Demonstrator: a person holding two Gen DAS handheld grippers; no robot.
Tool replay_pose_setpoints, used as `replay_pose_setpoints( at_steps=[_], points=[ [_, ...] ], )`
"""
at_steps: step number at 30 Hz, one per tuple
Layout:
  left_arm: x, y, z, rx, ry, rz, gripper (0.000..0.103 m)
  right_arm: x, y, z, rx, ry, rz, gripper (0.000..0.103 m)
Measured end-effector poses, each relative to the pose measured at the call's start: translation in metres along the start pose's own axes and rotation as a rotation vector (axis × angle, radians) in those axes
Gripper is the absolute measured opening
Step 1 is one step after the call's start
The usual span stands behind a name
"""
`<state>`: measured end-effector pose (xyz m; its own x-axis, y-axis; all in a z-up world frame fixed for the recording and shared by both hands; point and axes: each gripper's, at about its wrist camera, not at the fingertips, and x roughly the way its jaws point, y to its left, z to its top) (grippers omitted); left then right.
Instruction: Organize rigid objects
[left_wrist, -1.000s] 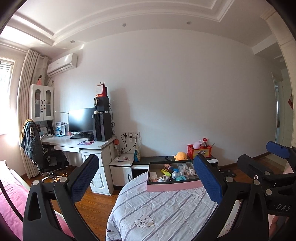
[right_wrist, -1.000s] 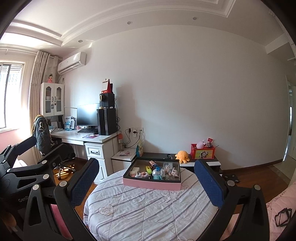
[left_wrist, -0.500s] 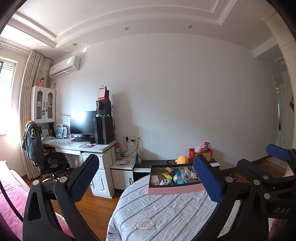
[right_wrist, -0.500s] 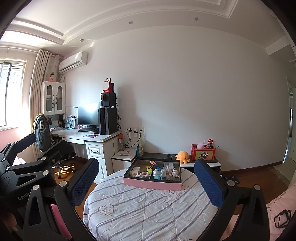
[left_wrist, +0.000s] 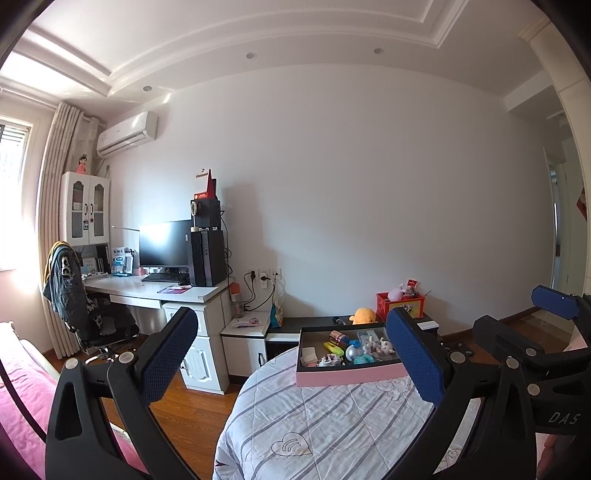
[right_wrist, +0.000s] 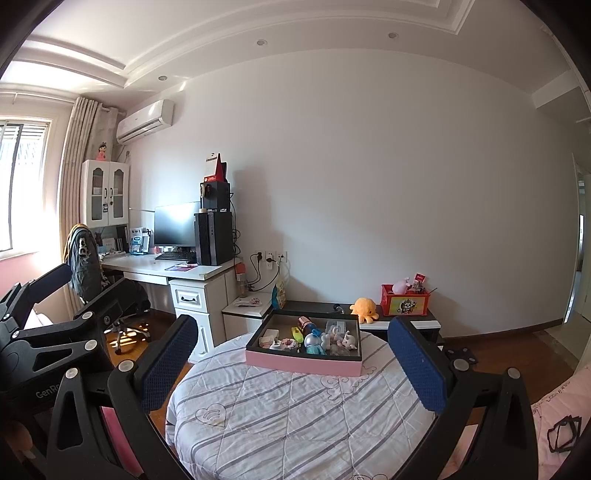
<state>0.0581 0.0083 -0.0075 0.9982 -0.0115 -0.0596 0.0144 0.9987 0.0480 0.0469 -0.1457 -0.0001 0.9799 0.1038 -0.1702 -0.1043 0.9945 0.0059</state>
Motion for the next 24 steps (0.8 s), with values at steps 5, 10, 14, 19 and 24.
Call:
replay_pose_setpoints(
  at_steps=[5, 10, 14, 19, 24],
  points=[
    [0.0006, -0.0007, -0.0001, 0.0, 0.0, 0.0, 0.103, 0.0, -0.0002, 0.0002, -0.001, 0.0, -0.001, 0.103],
    [0.0005, -0.0003, -0.001, -0.001, 0.001, -0.001, 0.103, 0.0001, -0.0003, -0.0011, 0.0, 0.002, 0.0, 0.103],
    [0.0018, -0.0017, -0.0025, 0.0, 0.001, -0.001, 0.103, -0.0004, 0.0009, -0.0034, -0.002, 0.004, 0.0, 0.103],
    [0.0031, -0.0026, -0.0039, -0.001, 0.003, -0.003, 0.103, -0.0001, 0.0009, -0.0027, -0.001, 0.004, 0.0, 0.103],
    [0.0029, -0.0026, -0.0035, 0.0, 0.003, -0.003, 0.103, -0.0002, 0.0014, -0.0043, 0.0, 0.007, 0.001, 0.103]
  ],
)
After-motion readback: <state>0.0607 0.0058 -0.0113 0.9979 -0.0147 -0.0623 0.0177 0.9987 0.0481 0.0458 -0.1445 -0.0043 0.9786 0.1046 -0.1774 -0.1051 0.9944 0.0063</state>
